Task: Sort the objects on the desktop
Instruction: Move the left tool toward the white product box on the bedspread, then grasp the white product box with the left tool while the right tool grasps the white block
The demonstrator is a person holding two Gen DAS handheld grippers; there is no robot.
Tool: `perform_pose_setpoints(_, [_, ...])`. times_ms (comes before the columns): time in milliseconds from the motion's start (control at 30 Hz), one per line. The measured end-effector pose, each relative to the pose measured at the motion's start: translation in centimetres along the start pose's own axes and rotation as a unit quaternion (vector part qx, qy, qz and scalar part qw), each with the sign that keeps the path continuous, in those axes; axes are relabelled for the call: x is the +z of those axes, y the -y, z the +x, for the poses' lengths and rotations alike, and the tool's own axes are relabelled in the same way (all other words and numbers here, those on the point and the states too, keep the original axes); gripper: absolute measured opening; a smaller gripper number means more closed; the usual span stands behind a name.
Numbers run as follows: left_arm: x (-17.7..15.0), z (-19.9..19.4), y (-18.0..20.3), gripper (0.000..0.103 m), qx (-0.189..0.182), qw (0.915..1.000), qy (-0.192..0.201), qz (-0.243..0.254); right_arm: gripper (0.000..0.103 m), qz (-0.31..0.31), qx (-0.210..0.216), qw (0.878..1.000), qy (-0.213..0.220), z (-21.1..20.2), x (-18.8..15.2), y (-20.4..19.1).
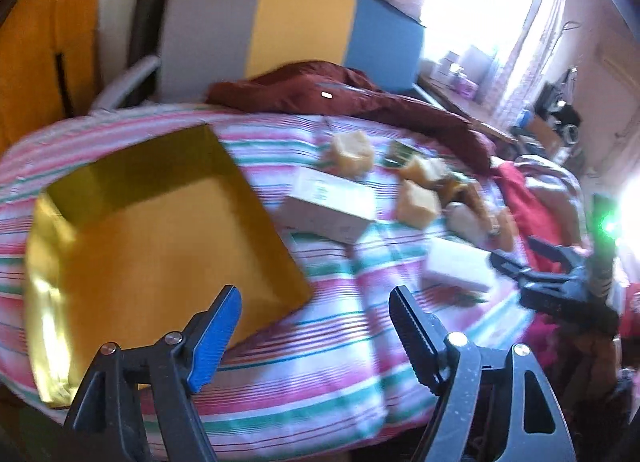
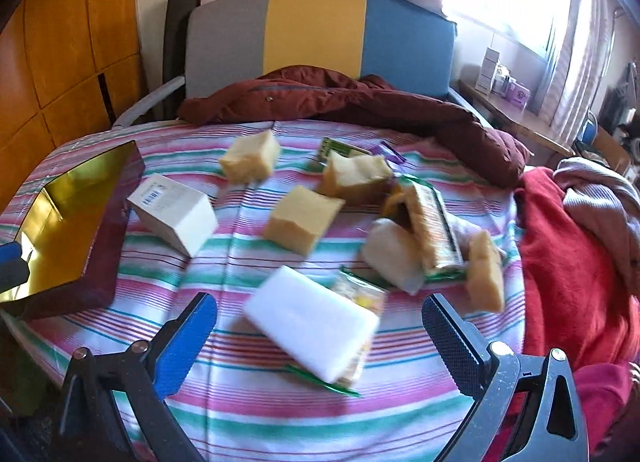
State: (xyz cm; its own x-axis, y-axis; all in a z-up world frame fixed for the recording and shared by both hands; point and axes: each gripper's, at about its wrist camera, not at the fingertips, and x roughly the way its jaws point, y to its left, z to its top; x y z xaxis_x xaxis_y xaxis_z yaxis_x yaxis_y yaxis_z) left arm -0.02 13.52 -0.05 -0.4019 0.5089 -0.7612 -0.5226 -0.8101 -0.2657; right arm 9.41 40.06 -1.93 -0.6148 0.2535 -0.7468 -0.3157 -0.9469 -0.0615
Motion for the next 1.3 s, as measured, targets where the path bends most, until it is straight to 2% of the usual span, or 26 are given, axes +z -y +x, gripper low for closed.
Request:
perform_pose_setpoints(100, [1.4,1.0,1.2,0.078,-0.035,0.9992,-0.021,-0.005,0.103,-0.004,0.020,1.000,-0.022,0.2,-0.1,0.8])
perform_pose_setpoints(200, [2.6,2.5,1.7,0.078,-0.091,0.9934,-0.056,-0.040,0.103,-0.030,0.037,0.998,-0.039,0.7,-0.5,1.0])
perform_pose_setpoints(267, [3.4,3.3,2.3,0.078,-0.115,0.9894,-0.073,-0.051,0.103,-0.030,0.076,0.995,-0.062,1.3,-0.3,1.1])
perform_pose_setpoints(333, [4.1,4.4,2.6,0.081,-0.127,0.9855,-0.090,-0.068,0.103,-0.040,0.090,0.993,-0.072,1.6,0.1,1.1])
perform_pose_setpoints(400, [5.0,5.4,2.8,0.082,-0.134,0.9820,-0.103,-0.083,0.103,-0.085,0.104,0.987,-0.089,2.1,0.7,0.2])
perform_pose_setpoints(467, [6.0,6.2,2.9,0.084,-0.135,0.9802,-0.112,-0.092,0.103,-0.127,0.106,0.982,-0.087,2.4,1.1,-0.7])
perform_pose_setpoints(567, [7.1,7.7,2.2,0.086,-0.147,0.9701,-0.139,-0.134,0.103,-0.174,0.118,0.973,-0.098,3.7,1.6,-1.4])
perform_pose_setpoints(767, [9.3,11.2,1.3,0.088,-0.121,0.9586,-0.165,-0.198,0.103,-0.237,0.127,0.953,-0.139,6.5,1.4,-1.6])
perform_pose_setpoints(1033, [10.0,14.8,0.2,0.089,-0.061,0.9426,-0.194,-0.265,0.103,-0.229,0.170,0.950,-0.130,8.8,1.3,-1.6])
perform_pose_setpoints(1133, [10.6,15.8,0.1,0.090,-0.033,0.9412,-0.191,-0.277,0.103,-0.213,0.189,0.951,-0.118,9.0,1.5,-1.4])
perform_pose_setpoints(1200, [11.1,16.6,0.1,0.090,-0.012,0.9427,-0.189,-0.275,0.103,-0.220,0.184,0.951,-0.112,8.9,1.3,-1.5])
perform_pose_setpoints(1300, [11.3,18.0,0.0,0.090,0.007,0.9387,-0.203,-0.278,0.103,-0.218,0.190,0.951,-0.111,8.8,1.2,-1.3])
